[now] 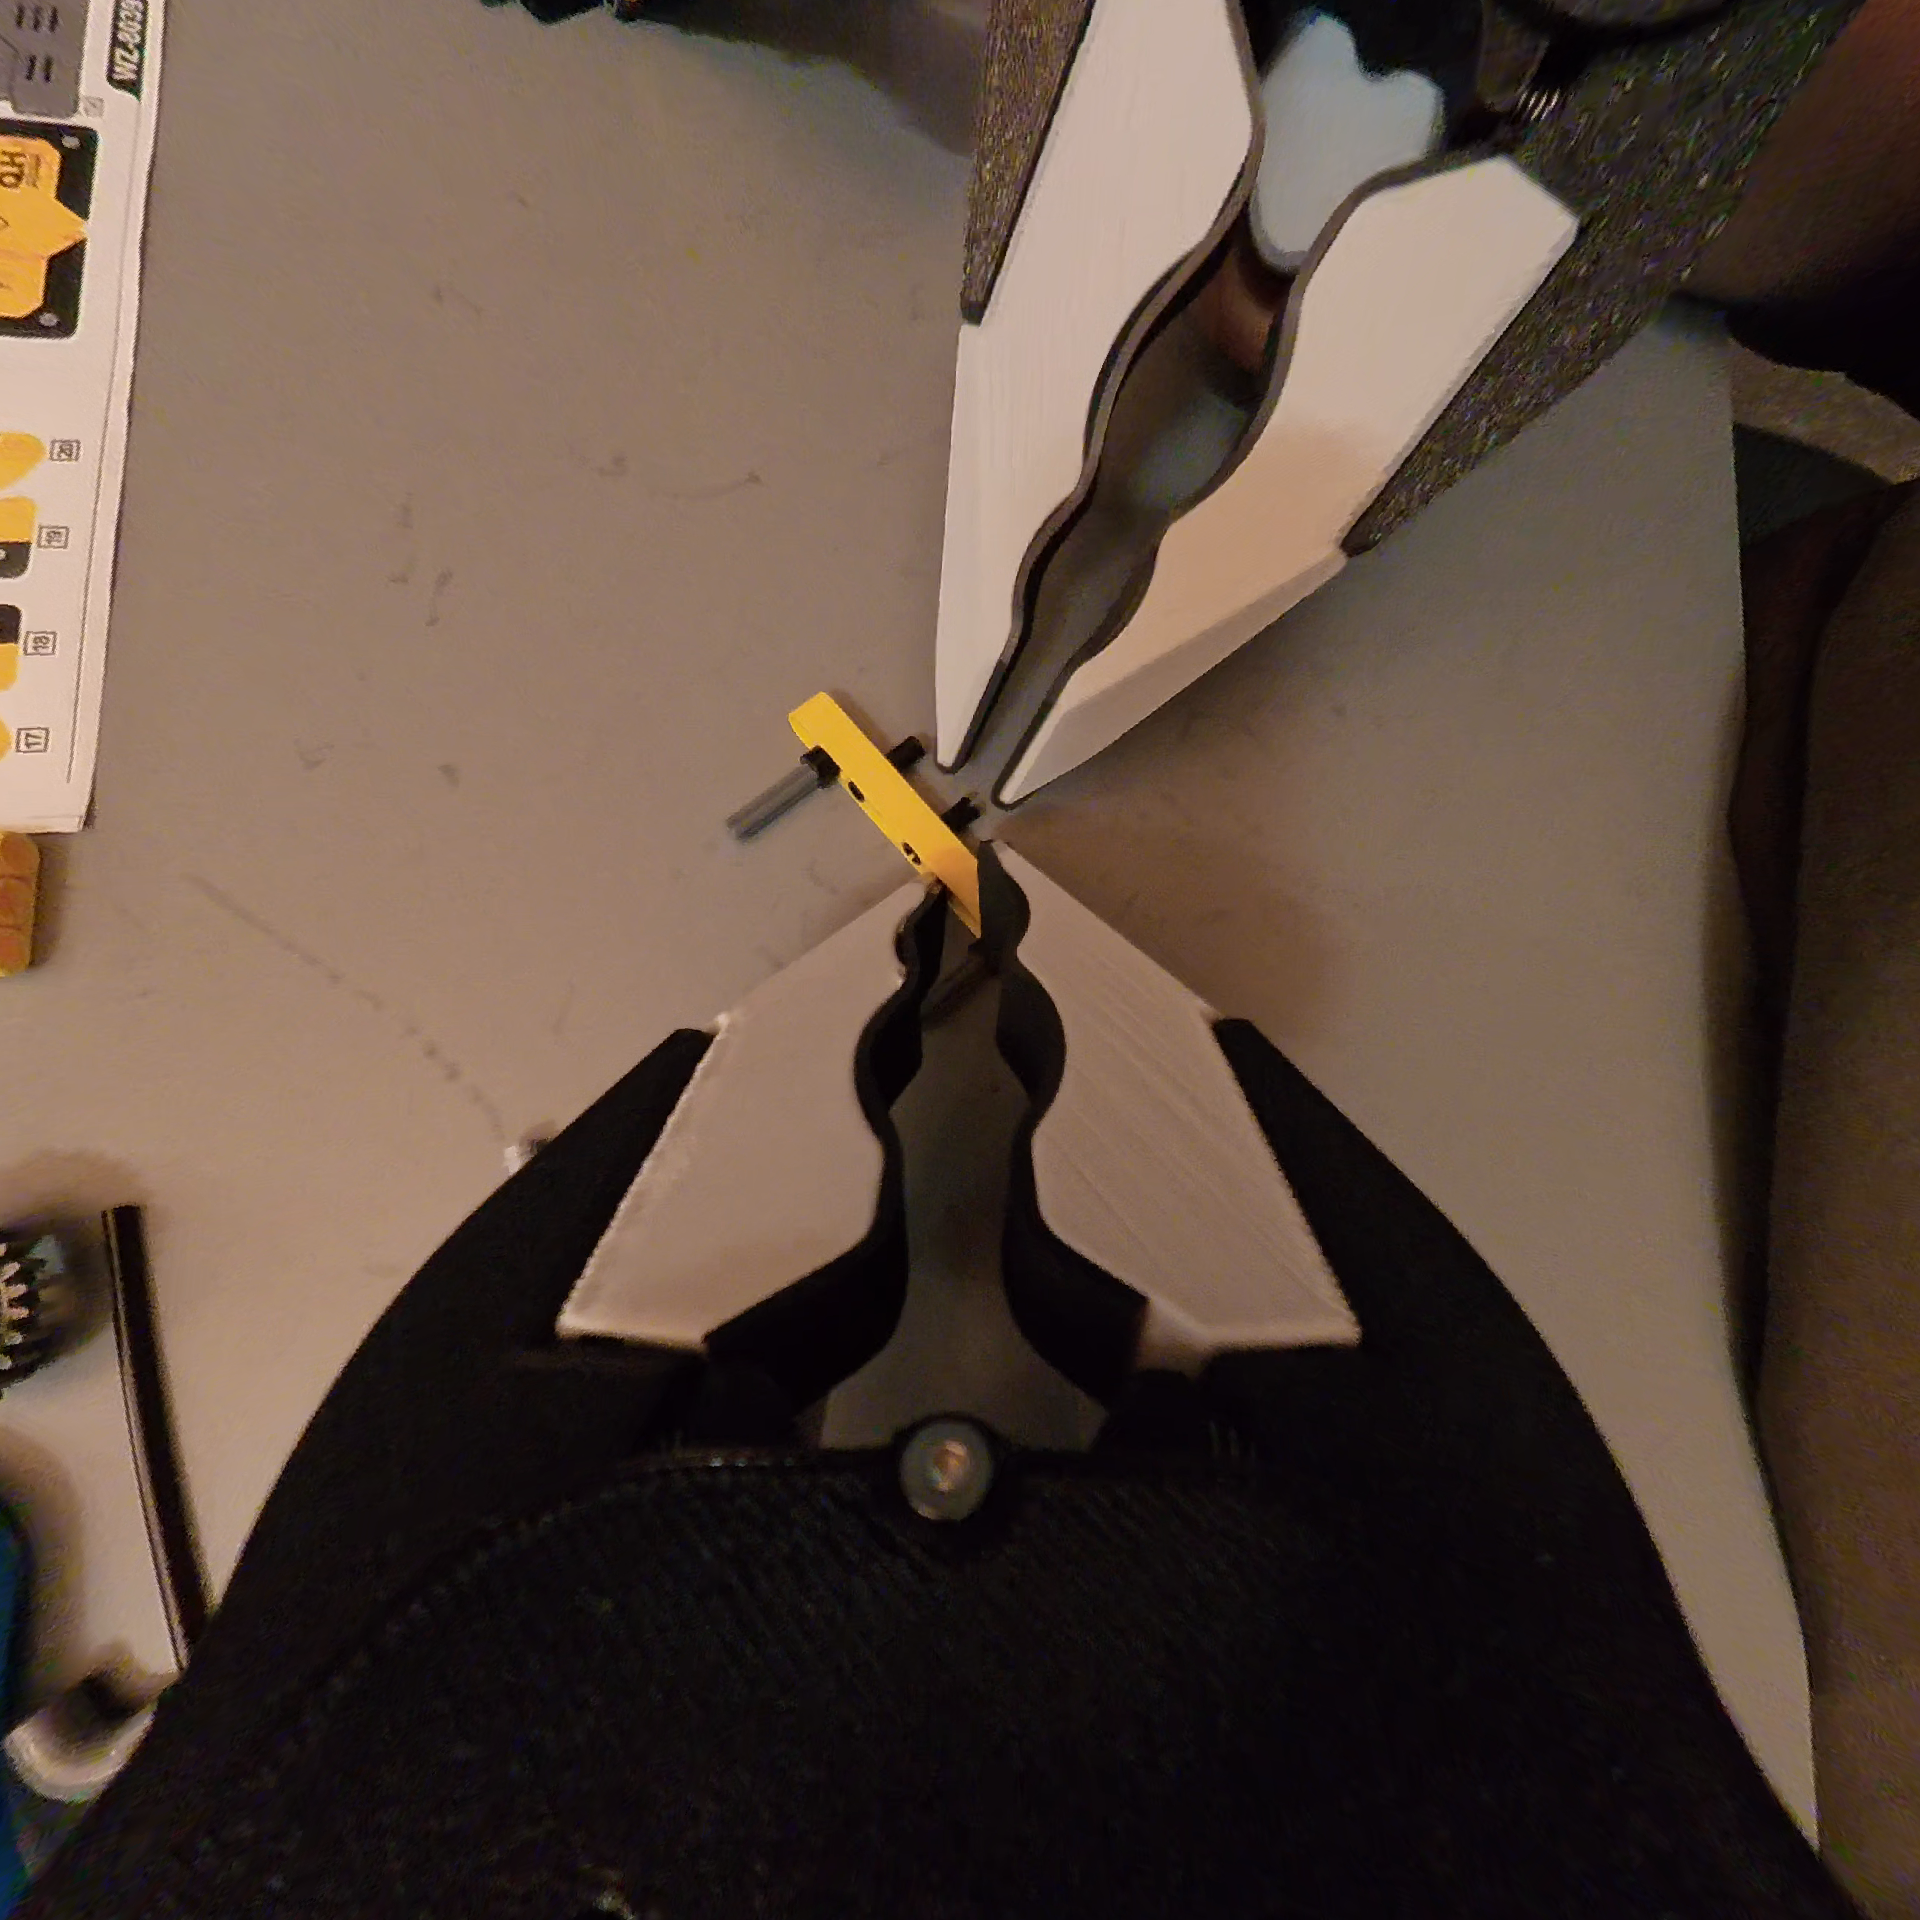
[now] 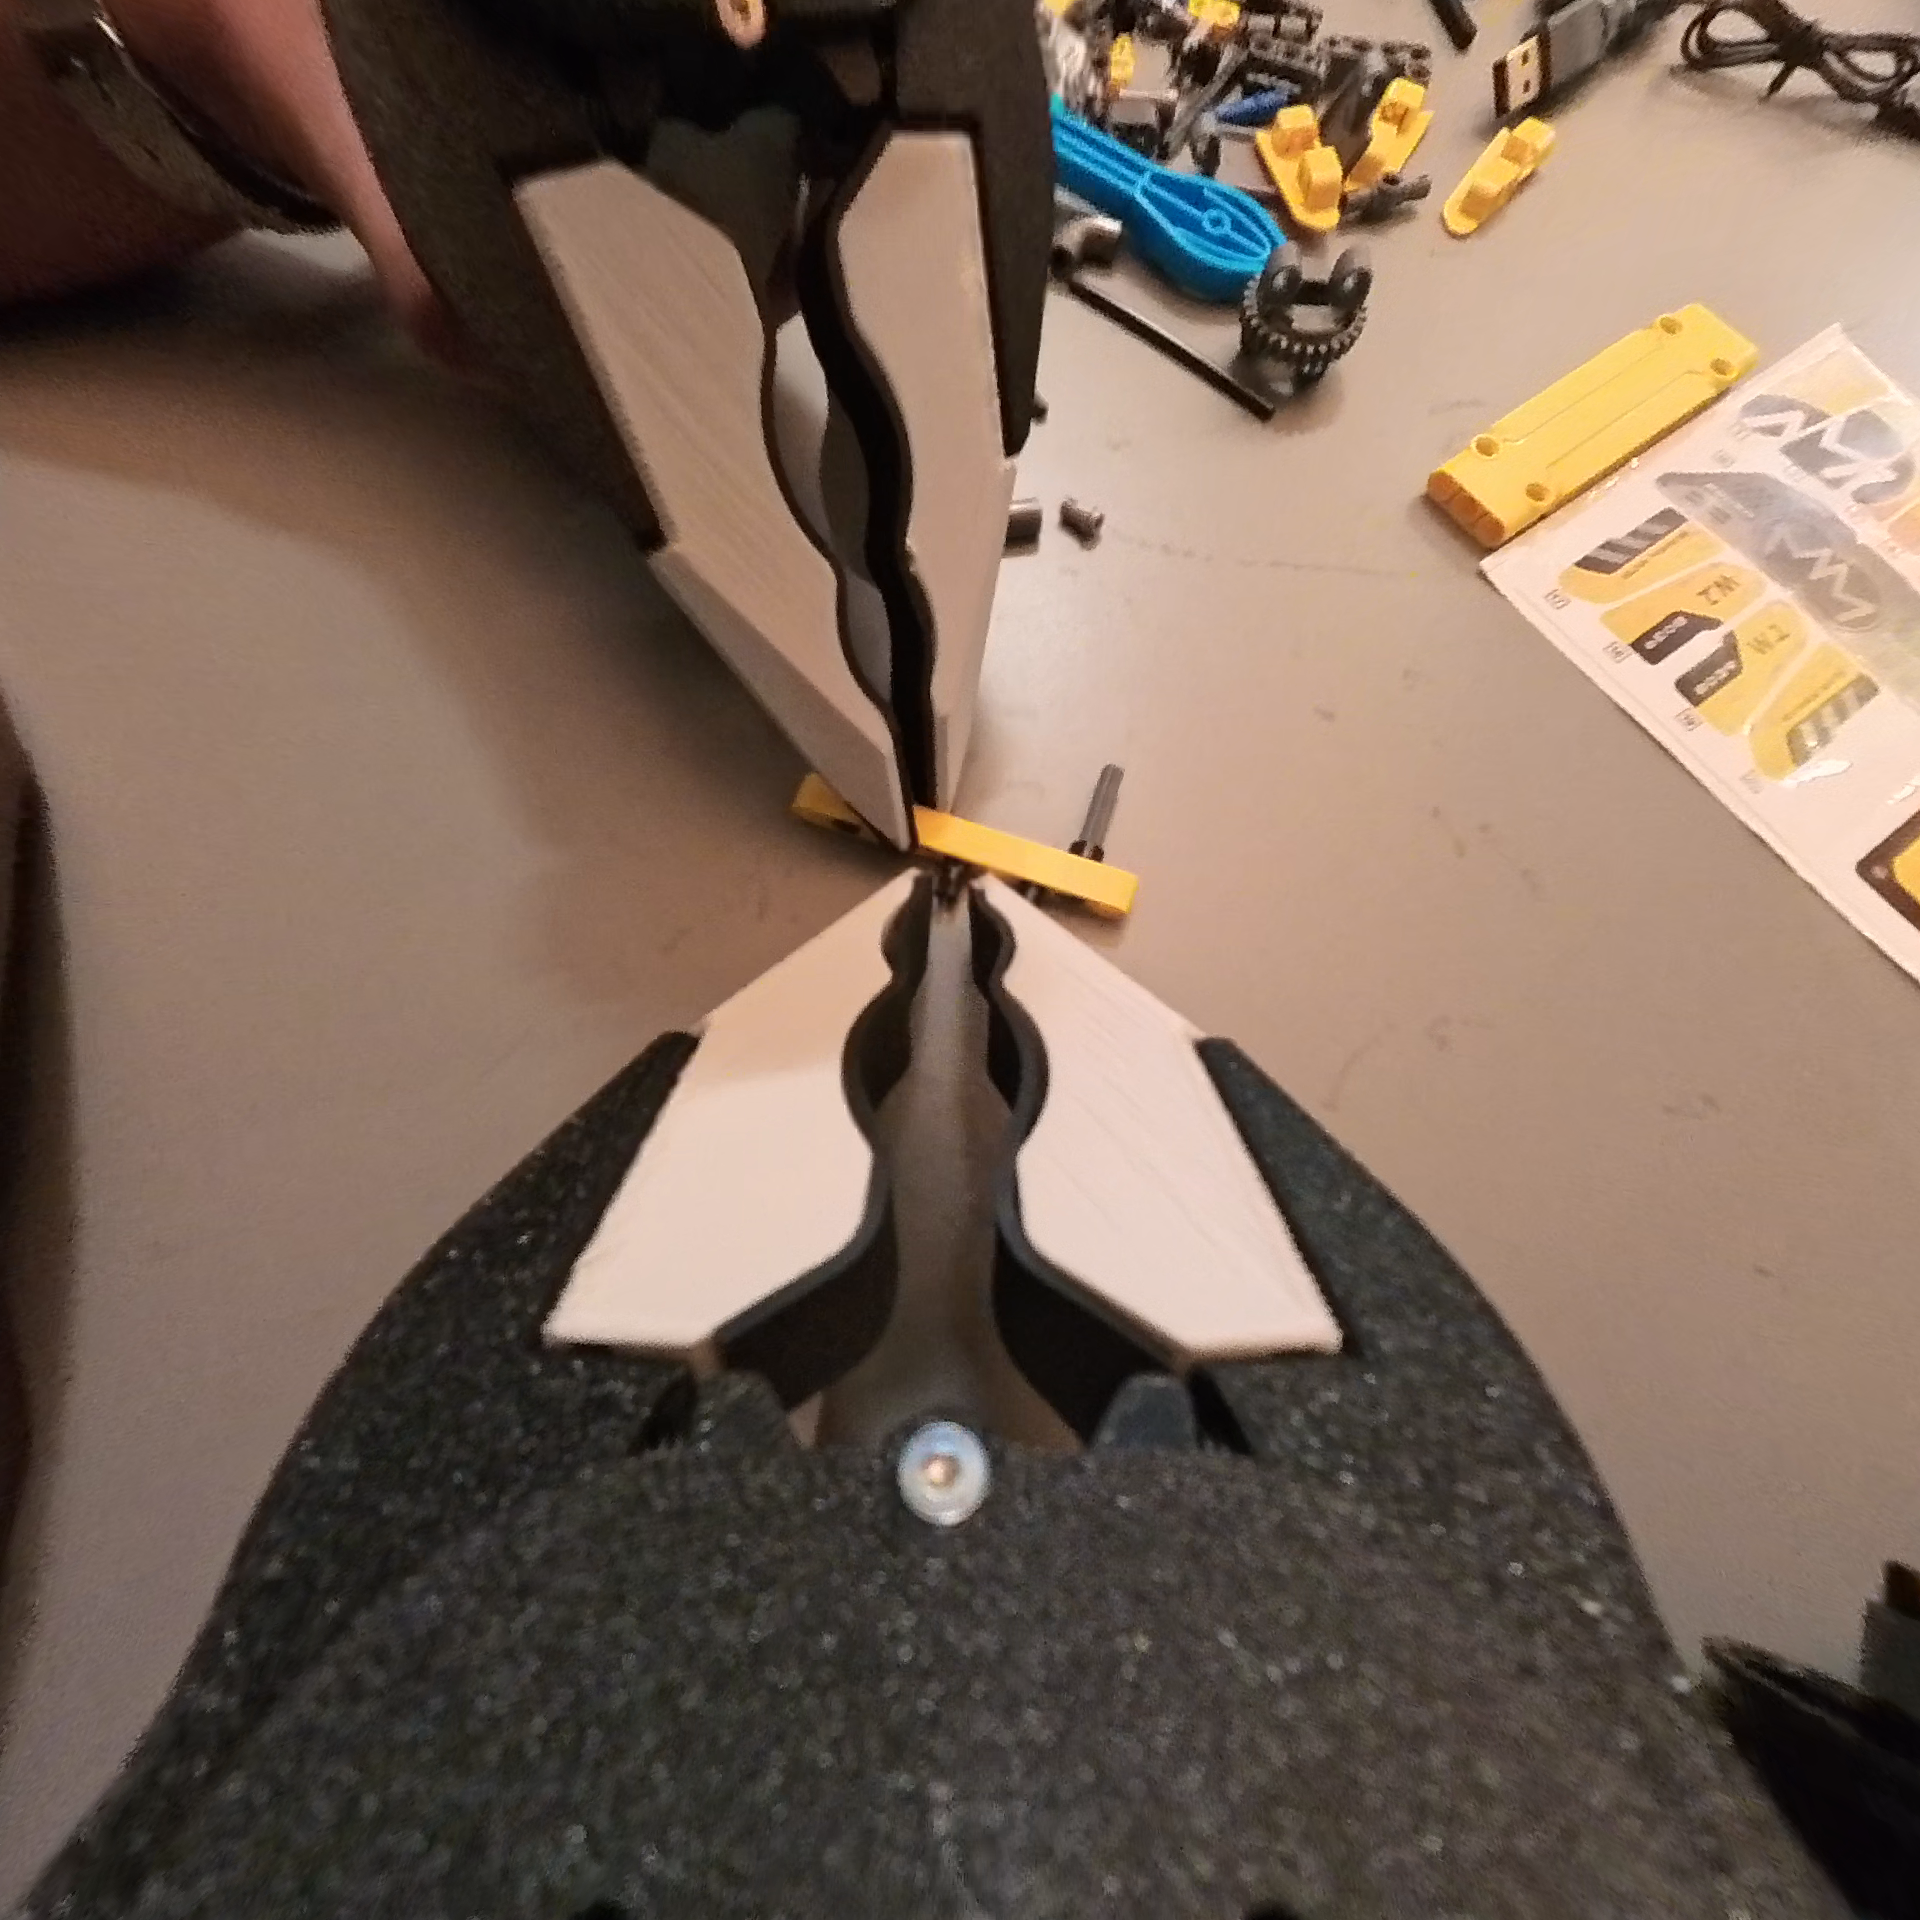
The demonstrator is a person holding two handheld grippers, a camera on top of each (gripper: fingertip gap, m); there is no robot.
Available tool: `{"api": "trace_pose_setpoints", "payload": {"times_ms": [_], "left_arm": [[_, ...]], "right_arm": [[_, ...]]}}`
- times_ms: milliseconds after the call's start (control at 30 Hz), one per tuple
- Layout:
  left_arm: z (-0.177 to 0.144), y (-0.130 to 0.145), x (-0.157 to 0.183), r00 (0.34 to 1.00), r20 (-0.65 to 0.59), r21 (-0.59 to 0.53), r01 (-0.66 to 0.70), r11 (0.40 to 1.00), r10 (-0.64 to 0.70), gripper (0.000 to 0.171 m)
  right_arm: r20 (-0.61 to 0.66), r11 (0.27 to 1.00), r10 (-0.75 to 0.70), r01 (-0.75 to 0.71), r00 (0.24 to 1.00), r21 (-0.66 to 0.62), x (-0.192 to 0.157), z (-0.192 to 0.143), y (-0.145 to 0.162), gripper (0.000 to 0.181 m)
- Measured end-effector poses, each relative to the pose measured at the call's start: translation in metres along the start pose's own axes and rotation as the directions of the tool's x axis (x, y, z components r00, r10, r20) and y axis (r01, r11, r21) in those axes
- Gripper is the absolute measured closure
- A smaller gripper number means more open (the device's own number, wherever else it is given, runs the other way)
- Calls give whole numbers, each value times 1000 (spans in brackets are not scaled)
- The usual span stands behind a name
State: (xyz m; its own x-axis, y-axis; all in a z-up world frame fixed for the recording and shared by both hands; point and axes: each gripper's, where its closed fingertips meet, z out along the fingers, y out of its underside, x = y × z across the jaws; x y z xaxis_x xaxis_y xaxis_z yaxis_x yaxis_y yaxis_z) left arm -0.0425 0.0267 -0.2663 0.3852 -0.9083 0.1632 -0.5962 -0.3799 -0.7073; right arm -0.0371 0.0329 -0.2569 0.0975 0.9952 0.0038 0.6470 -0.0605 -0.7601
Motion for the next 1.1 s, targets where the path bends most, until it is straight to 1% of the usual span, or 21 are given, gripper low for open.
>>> {"api": "trace_pose_setpoints", "payload": {"times_ms": [100, 200, 333, 467, 733, 1100], "left_arm": [[0, 0, 0, 1000, 3, -1, -1, 1000, 1, 164], [0, 0, 0, 1000, 4, -1, -1, 1000, 1, 164], [0, 0, 0, 1000, 3, 1, -3, 1000, 3, 164], [0, 0, 0, 1000, 2, 2, -4, 1000, 4, 164], [0, 0, 0, 1000, 0, 5, -2, 1000, 2, 164], [0, 0, 0, 1000, -10, 12, 8, 1000, -8, 164]], "right_arm": [[6, 999, 17, -17, 1000, 47, 1, -6, -8, 175], [-57, 995, 4, 2, 998, 104, 11, -18, -18, 176], [-118, 974, 17, 10, 993, 225, 20, -37, -37, 173], [-152, 955, 35, 11, 988, 296, 26, -48, -47, 170], [-175, 945, 54, 6, 983, 328, 32, -55, -50, 169], [-170, 947, 62, -4, 983, 323, 33, -53, -48, 166]]}}
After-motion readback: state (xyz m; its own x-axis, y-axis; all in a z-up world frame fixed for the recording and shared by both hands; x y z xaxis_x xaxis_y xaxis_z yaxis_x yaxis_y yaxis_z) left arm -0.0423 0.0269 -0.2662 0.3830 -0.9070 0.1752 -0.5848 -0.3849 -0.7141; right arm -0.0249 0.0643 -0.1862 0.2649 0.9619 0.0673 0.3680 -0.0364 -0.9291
